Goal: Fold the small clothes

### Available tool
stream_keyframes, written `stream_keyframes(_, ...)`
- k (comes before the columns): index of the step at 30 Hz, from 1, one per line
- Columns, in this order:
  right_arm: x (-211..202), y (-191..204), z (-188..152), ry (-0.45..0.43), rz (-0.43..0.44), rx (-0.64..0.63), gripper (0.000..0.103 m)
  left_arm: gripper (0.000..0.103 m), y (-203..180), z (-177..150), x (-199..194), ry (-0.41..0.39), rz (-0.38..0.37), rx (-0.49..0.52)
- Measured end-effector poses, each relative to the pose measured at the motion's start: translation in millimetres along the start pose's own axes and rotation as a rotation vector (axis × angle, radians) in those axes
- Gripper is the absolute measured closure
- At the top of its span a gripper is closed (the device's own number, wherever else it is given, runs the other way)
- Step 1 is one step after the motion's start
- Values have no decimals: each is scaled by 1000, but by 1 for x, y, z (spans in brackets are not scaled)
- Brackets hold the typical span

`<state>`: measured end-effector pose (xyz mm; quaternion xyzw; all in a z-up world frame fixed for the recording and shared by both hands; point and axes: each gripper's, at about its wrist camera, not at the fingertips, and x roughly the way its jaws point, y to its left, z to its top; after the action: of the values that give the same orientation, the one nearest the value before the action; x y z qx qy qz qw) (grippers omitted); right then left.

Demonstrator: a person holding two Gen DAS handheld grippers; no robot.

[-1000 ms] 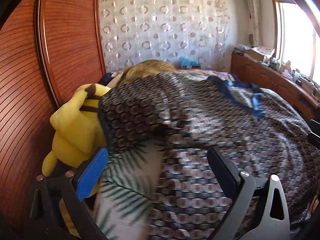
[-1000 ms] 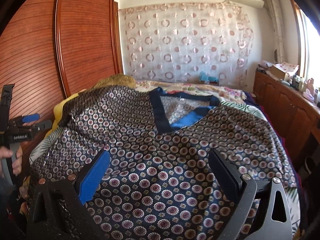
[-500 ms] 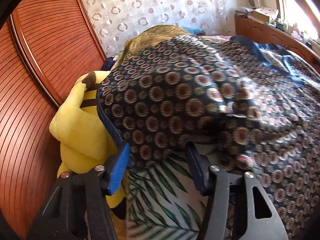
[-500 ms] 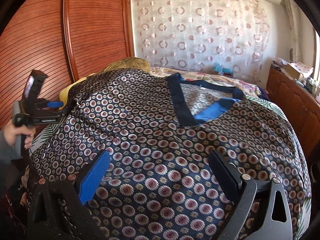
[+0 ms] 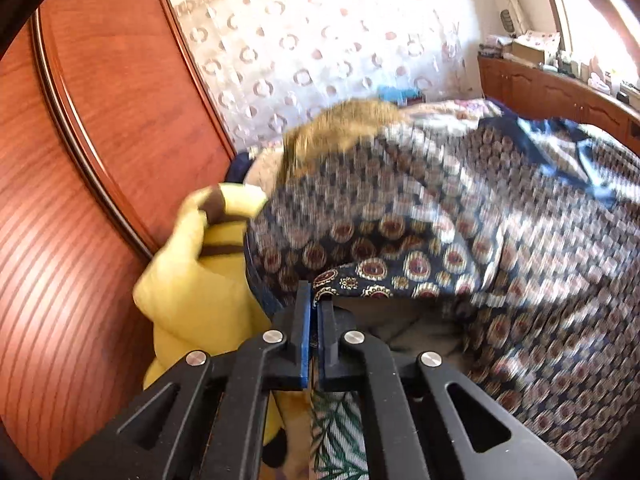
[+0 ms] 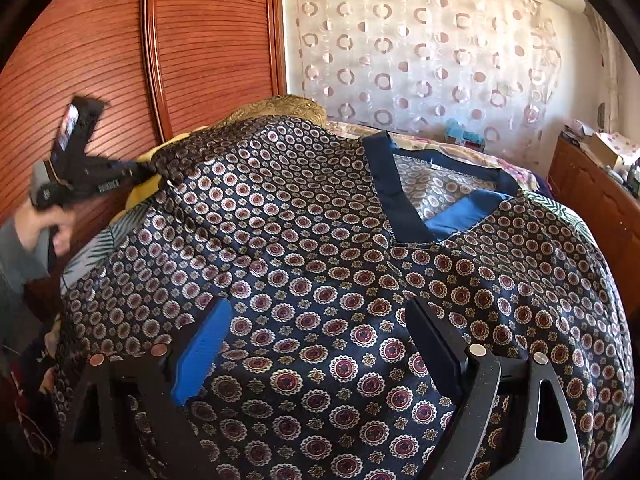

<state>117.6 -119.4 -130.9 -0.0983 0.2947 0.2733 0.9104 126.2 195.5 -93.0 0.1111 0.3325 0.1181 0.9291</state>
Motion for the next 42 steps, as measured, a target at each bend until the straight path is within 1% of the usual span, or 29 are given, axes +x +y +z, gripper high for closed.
stream_keyframes(4, 2, -4, 0, 2, -9, 13, 14, 100, -8, 29, -18, -68, -38, 19)
stream_keyframes(7, 5, -4, 2, -2, -24, 17, 14, 100, -25, 60, -35, -123, -84, 51)
stream_keyframes(9, 7, -6, 3, -3, -28, 24, 14, 100, -44, 78, -45, -148, -147, 72)
stream_keyframes(11, 7, -10, 3, -2, -31, 35, 14, 100, -65, 90, -53, -160, -190, 103)
stream_keyframes(12, 8, -11, 3, -1, -33, 39, 14, 99, -72, 92, -56, -163, -205, 114)
stream_keyframes(13, 7, -13, 2, -1, -34, 45, 14, 99, -81, 92, -60, -160, -237, 129)
stream_keyframes(14, 6, -16, 2, 0, -35, 51, 14, 95, -87, 90, -64, -156, -261, 137)
stream_keyframes(15, 6, -18, 1, 1, -35, 58, 14, 81, -90, 89, -66, -151, -273, 143)
stream_keyframes(16, 4, -20, 0, 3, -35, 64, 14, 75, -94, 85, -69, -149, -282, 150)
stream_keyframes(17, 3, -23, -1, 3, -35, 71, 14, 62, -96, 81, -71, -152, -292, 151)
stream_keyframes(18, 2, -24, -1, 3, -35, 76, 14, 51, -96, 77, -73, -154, -307, 146)
stream_keyframes(19, 2, -25, -1, 2, -35, 84, 14, 46, -94, 72, -74, -150, -319, 138)
stream_keyframes(21, -1, -27, -1, 1, -31, 95, 14, 28, -90, 63, -72, -137, -337, 118)
stream_keyframes(22, -2, -28, -1, -2, -32, 101, 14, 25, -86, 56, -72, -130, -342, 106)
stream_keyframes(26, -6, -29, 0, -10, -32, 108, 14, 23, -74, 32, -69, -93, -366, 56)
stream_keyframes(28, -8, -29, 1, -13, -35, 103, 14, 23, -67, 22, -72, -90, -379, 27)
stream_keyframes(31, -9, -28, 4, -20, -41, 103, 14, 21, -56, 10, -84, -103, -407, -10)
stream_keyframes(37, -5, -25, 18, -23, -14, 90, 15, 21, -44, -6, -100, -129, -390, -50)
stream_keyframes(39, -3, -21, 26, -31, 11, 74, 20, 21, -41, -13, -99, -120, -362, -64)
stream_keyframes(42, 2, -10, 44, -47, 62, 34, 34, 21, -35, -22, -94, -105, -331, -82)
